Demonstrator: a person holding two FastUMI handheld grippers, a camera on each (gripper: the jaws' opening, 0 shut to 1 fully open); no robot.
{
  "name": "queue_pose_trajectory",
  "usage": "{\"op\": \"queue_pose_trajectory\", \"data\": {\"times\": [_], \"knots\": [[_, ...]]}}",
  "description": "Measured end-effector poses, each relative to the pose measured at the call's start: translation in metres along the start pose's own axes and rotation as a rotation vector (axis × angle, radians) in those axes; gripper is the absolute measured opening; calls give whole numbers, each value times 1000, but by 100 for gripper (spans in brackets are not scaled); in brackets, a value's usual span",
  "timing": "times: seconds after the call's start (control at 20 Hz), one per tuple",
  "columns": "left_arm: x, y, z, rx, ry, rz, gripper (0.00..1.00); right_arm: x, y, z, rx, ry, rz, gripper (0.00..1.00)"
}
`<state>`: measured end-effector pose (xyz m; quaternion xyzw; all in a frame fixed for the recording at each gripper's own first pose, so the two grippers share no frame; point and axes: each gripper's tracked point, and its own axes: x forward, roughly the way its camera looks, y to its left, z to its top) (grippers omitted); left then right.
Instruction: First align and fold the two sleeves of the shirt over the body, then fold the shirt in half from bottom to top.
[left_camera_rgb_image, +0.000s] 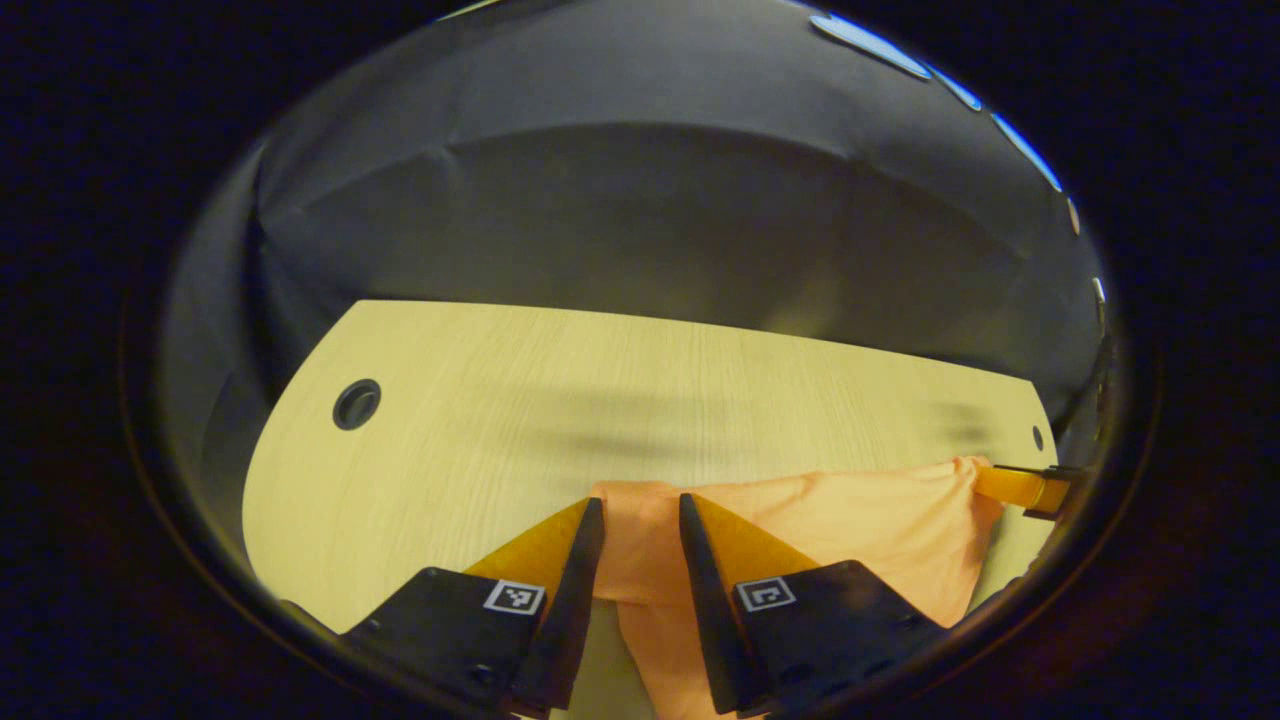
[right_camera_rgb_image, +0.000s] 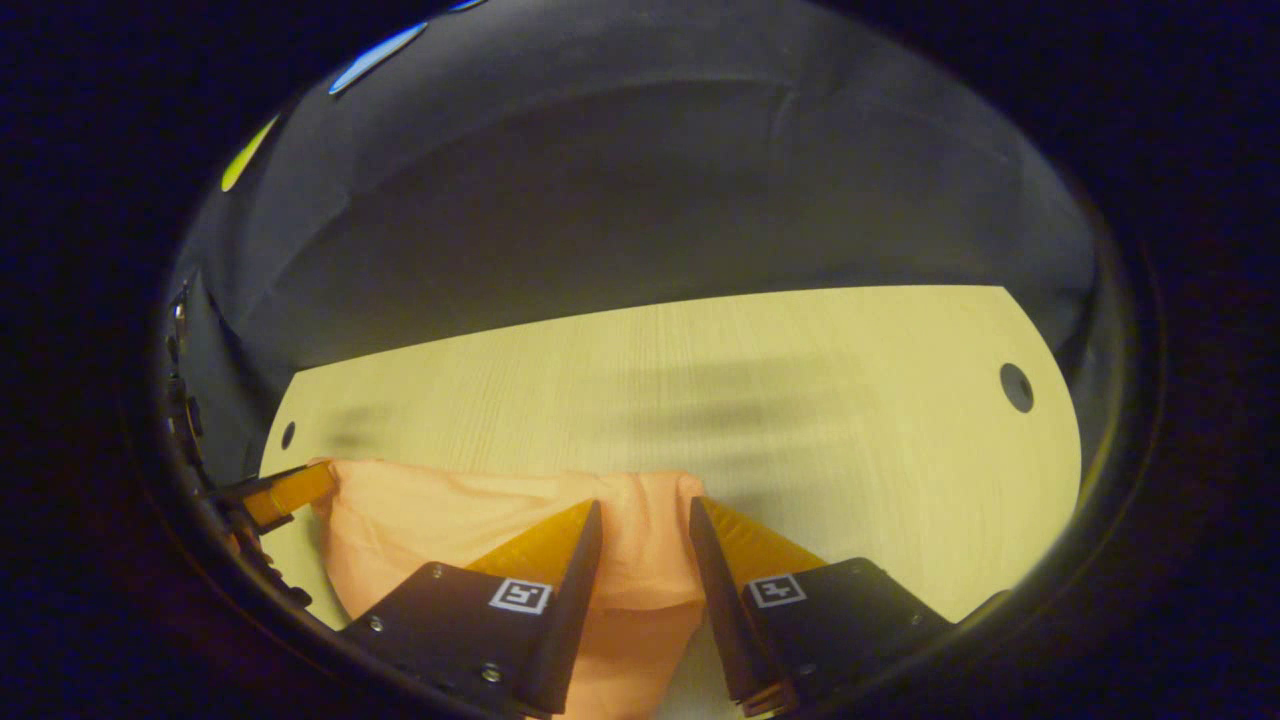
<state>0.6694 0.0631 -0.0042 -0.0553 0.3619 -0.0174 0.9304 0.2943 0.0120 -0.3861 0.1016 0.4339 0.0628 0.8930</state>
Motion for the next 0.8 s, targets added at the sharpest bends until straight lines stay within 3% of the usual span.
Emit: {"op": "queue_pose_trajectory", "data": {"times": [0.25, 0.55, 0.6, 0.65, 0.8], "knots": [[-71, -13, 30, 7, -99, -22, 53, -61, 13, 20, -22, -85, -3, 57], [-198, -34, 77, 55, -263, -37, 56, -171, 44, 47, -70, -222, 3, 57], [-214, -37, 77, 63, -283, -44, 53, -190, 45, 50, -67, -242, 9, 57], [-232, -44, 76, 65, -303, -53, 53, -211, 45, 53, -63, -261, 18, 51], [-289, -57, 66, 48, -324, -84, 53, -268, 47, 56, -74, -316, 34, 51]]}}
